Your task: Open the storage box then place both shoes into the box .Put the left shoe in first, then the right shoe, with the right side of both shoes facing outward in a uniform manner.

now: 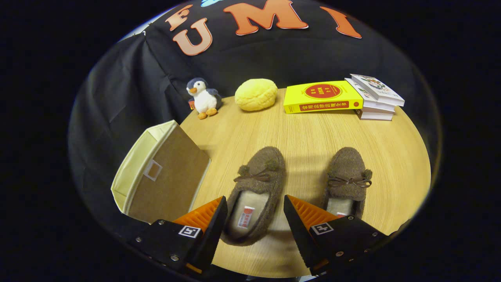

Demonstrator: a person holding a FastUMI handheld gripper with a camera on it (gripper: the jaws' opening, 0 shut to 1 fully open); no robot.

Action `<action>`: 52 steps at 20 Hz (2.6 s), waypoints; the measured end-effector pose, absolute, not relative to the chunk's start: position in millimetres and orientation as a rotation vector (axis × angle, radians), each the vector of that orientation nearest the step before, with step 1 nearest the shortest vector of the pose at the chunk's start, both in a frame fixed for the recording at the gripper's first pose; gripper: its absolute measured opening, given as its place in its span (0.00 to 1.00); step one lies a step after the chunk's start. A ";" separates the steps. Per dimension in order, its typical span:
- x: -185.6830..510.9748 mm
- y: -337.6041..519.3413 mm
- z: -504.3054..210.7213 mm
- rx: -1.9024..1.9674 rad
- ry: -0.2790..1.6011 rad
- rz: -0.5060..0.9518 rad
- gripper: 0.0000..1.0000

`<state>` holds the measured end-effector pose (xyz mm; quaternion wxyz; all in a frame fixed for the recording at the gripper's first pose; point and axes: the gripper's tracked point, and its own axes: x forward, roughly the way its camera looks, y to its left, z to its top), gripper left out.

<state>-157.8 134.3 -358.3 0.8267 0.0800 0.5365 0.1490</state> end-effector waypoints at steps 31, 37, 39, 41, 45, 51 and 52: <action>-101.3 193.4 -284.4 0.245 1.098 0.188 0.03; -92.7 270.1 -233.9 0.272 1.105 0.243 0.03; -92.4 300.2 -225.1 0.280 1.104 0.273 0.03; -94.4 333.7 -223.3 0.277 1.112 0.310 0.03; -108.4 379.2 -249.2 0.226 1.174 0.350 0.03; -129.2 422.4 -295.4 0.140 1.274 0.383 0.03; -131.2 426.7 -305.2 0.124 1.290 0.384 0.03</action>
